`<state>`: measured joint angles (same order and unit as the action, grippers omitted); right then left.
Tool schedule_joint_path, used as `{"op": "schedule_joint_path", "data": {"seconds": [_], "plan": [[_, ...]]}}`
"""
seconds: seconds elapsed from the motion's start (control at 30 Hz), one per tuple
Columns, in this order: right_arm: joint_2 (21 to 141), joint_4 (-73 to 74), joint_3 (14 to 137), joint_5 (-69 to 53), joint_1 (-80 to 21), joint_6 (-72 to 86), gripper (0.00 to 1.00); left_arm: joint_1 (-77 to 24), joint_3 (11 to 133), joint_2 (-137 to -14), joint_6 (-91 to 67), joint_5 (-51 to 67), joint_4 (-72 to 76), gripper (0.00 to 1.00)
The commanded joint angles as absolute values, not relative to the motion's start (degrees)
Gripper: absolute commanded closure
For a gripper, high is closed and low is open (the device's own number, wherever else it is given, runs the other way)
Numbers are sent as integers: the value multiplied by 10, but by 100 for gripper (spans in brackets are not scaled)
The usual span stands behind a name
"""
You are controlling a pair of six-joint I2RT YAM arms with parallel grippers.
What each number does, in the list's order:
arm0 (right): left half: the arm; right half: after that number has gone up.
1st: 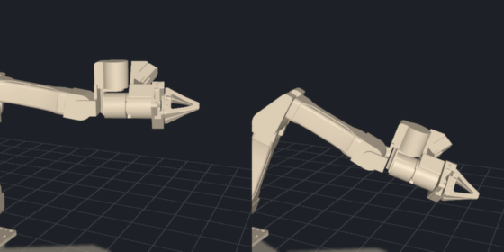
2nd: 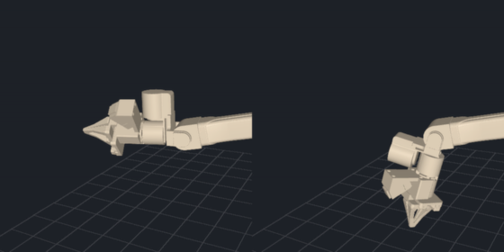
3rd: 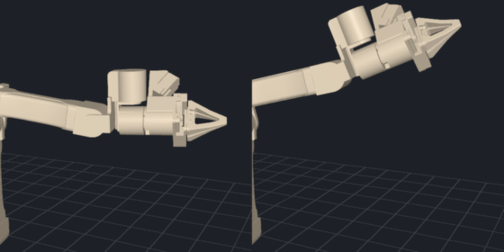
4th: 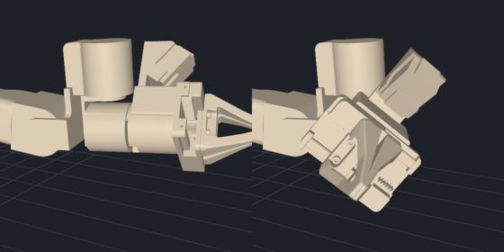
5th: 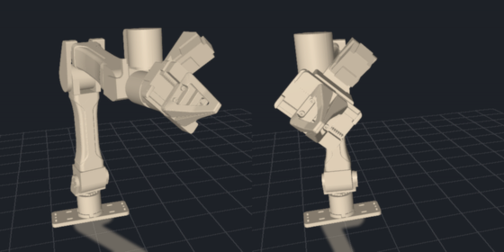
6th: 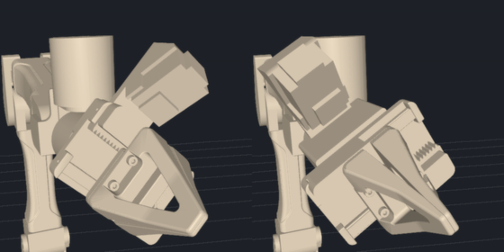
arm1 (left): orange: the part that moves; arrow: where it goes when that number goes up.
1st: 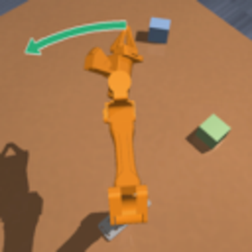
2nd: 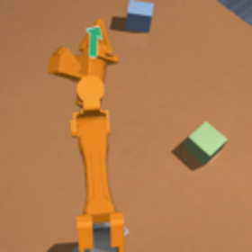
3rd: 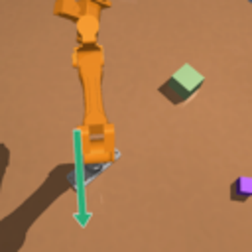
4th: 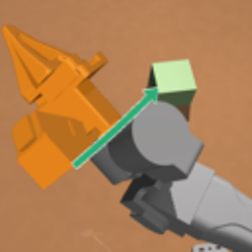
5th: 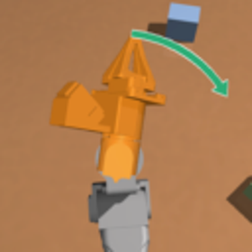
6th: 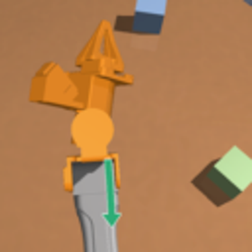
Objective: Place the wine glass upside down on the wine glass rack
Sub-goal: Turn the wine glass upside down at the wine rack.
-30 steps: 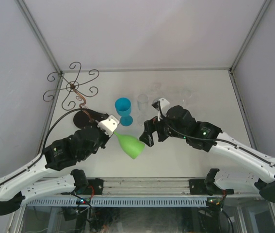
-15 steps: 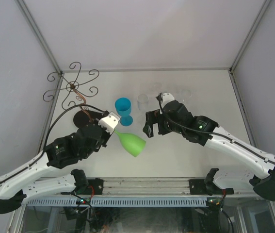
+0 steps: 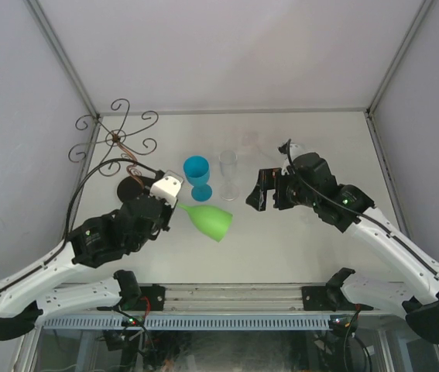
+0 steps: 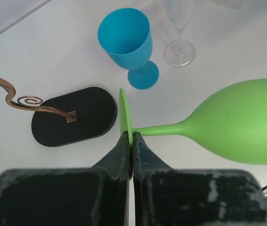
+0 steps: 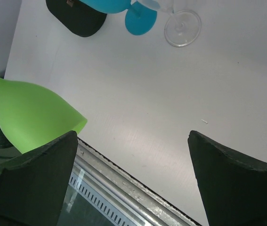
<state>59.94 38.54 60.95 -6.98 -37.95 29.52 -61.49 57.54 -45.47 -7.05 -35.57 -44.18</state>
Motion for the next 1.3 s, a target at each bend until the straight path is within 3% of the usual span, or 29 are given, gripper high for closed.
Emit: {"op": "schedule_joint_path", "data": {"seconds": [0.0, 0.4, 0.7, 1.27], "plan": [[589, 350, 607, -84, -378, 280, 0, -616, 577, -448, -74, -355, -418, 100], [595, 306, 602, -129, -405, 250, 0, -616, 573, -466, -49, -310, -402, 100], [645, 245, 635, -84, -504, 266, 2, -615, 548, -418, -1, -251, -363, 100], [700, 101, 655, -181, -557, 287, 18, -615, 532, -394, 61, -247, -343, 100]]}}
